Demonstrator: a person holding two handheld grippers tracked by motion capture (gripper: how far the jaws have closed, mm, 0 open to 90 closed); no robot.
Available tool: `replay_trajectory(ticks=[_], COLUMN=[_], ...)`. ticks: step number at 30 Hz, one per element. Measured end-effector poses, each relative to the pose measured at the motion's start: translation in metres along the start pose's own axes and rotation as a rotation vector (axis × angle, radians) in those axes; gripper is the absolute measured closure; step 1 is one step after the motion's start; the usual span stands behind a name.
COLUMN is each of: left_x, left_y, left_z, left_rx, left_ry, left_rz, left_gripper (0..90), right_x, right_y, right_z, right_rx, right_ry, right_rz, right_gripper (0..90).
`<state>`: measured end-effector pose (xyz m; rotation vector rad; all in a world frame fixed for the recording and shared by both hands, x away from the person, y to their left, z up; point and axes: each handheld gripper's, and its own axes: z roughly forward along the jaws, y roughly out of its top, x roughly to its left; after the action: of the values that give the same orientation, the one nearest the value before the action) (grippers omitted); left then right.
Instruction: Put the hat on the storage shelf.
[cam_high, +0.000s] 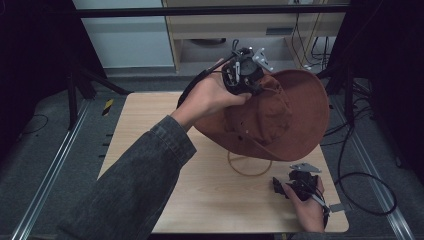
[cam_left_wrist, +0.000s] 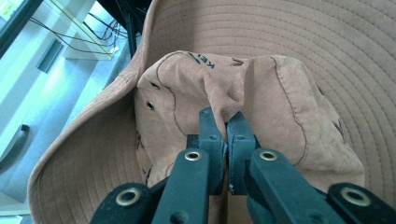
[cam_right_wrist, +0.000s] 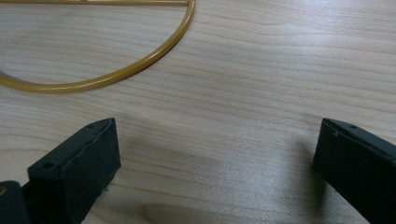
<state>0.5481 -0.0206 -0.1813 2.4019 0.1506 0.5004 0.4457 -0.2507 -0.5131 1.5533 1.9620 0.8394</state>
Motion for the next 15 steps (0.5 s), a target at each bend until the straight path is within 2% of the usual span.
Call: replay_trajectory(ticks=[15], left_x=[-0.005], left_y=[0.001], left_z=[0.017], left_rx=[0.022], left_ry=[-0.015], left_rz=[0.007], left_gripper=[87.3], right_x=[0.0], right_y=[0.0], right_z=[0.0], right_rx=[-0.002], right_ry=[-0.003], right_rz=[-0.005], right_gripper=[0.6])
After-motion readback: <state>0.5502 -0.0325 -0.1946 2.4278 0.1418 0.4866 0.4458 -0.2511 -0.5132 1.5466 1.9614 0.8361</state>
